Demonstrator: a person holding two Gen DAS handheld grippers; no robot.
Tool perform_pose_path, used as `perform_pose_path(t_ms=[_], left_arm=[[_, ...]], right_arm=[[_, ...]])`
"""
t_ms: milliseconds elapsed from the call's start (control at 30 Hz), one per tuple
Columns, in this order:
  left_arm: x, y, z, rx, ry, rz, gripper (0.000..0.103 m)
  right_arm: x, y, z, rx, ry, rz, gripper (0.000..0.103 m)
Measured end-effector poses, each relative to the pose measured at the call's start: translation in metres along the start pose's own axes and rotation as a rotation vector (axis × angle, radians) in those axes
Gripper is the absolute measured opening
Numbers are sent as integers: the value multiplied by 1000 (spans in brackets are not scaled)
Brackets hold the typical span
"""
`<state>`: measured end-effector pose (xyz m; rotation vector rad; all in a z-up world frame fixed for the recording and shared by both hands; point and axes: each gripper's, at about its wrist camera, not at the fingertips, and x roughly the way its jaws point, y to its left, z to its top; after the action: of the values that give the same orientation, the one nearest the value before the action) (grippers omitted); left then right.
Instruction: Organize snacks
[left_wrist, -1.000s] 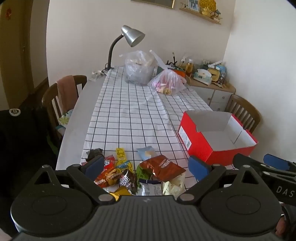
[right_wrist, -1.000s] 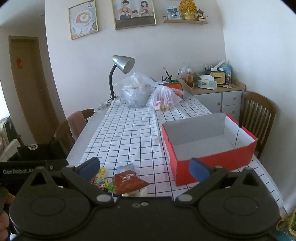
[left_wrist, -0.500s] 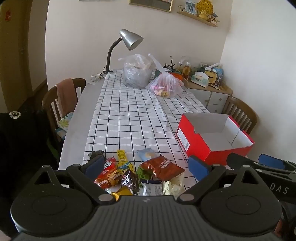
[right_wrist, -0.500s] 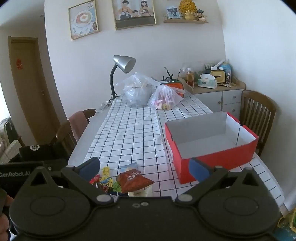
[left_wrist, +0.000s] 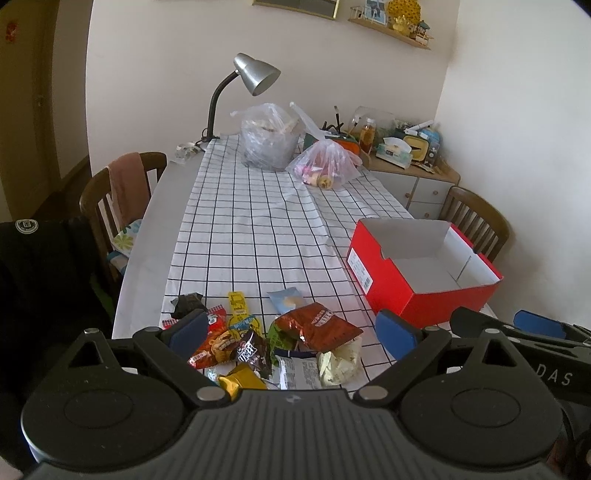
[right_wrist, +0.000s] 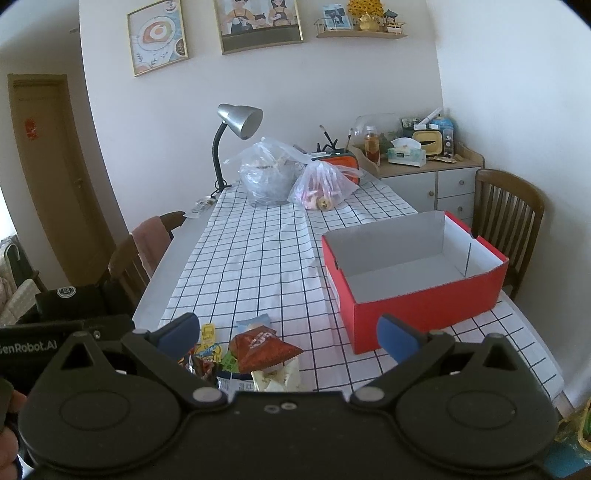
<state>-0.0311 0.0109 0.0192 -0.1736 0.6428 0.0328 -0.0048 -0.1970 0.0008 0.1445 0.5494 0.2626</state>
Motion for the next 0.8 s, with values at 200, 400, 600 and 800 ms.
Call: perform_pose_path(t_ms=[200,400,600,800], left_arm=[[-3,-2,-4,-2,1,-5,98],[-4,-1,-3,-3,1,-7,98],[-7,-2,-3,-4,-3,-5,98],[-8,-1,-3,-4,-5,-5,98]], right_arm=[[-2,0,-1,2,0,-1,103],[-5,-1,-4,2,-1,-8,103],[-9,-1,-4,-6,-11,-3,103],[-11,1,-2,-12,-14,-5,103]])
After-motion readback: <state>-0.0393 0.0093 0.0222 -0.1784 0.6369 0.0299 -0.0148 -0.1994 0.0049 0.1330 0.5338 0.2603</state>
